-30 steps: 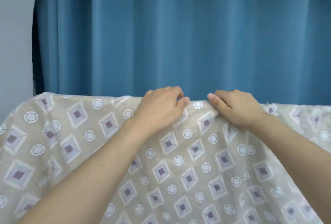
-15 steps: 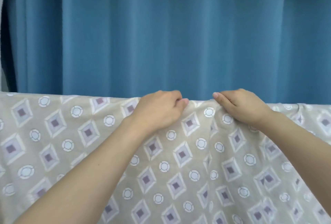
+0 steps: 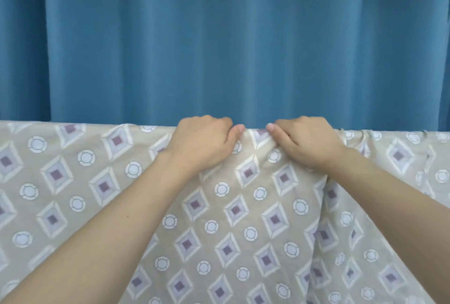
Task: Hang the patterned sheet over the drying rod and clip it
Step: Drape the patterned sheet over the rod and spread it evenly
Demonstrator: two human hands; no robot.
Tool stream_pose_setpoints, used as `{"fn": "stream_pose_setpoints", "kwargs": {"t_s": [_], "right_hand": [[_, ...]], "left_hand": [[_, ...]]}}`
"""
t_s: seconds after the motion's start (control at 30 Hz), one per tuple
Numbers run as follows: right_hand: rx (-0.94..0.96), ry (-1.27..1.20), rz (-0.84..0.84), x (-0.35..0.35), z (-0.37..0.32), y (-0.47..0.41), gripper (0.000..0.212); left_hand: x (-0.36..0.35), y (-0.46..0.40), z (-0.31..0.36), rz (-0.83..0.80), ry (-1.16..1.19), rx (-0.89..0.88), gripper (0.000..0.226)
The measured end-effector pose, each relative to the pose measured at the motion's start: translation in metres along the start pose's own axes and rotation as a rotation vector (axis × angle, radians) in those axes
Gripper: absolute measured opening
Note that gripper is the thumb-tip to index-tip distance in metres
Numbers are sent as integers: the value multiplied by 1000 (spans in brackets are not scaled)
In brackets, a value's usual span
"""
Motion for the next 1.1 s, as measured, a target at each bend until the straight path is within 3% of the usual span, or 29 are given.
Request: {"fn": "stream_pose_setpoints", "kwargs": {"t_s": [0.1, 0.3, 0.4, 0.57, 0.77, 0.9, 1.0, 1.03, 1.1], "right_hand": [[-166, 14, -65, -9, 52, 16, 55], [-425, 109, 7, -15, 134, 61, 60], [-430, 102, -11, -18, 132, 57, 58], [-370, 78, 11, -21, 128, 52, 57], [-314, -15, 151, -19, 174, 101, 60], [-574, 139, 158, -9, 217, 154, 69], [-910, 97, -116, -10, 252, 180, 78], [-1021, -41, -245, -15, 261, 188, 83], [-1183, -544, -396, -31, 269, 201, 84]], "left_hand": [[0, -2, -3, 6, -52, 74, 57], [1, -9, 7, -15, -71, 178, 59], [-8, -21, 46, 10, 40, 18, 43], [-34, -45, 118, -15, 124, -213, 40], [-36, -62, 117, 63, 82, -84, 34], [-30, -64, 130, 126, 112, -6, 11], [-30, -67, 168, 198, 170, -182, 23], [-32, -68, 183, 198, 181, -234, 31], [-37, -72, 213, 168, 182, -291, 40]]}}
Point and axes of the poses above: each hand's wrist, its own y-axis away from the middle knuckle, its own x-axis out of the back of the hand, z = x × y, the point moved 5 cm from there along -y, towards the middle knuckle, and after that the axes turned 5 degrees about y, right-handed, at the moved point
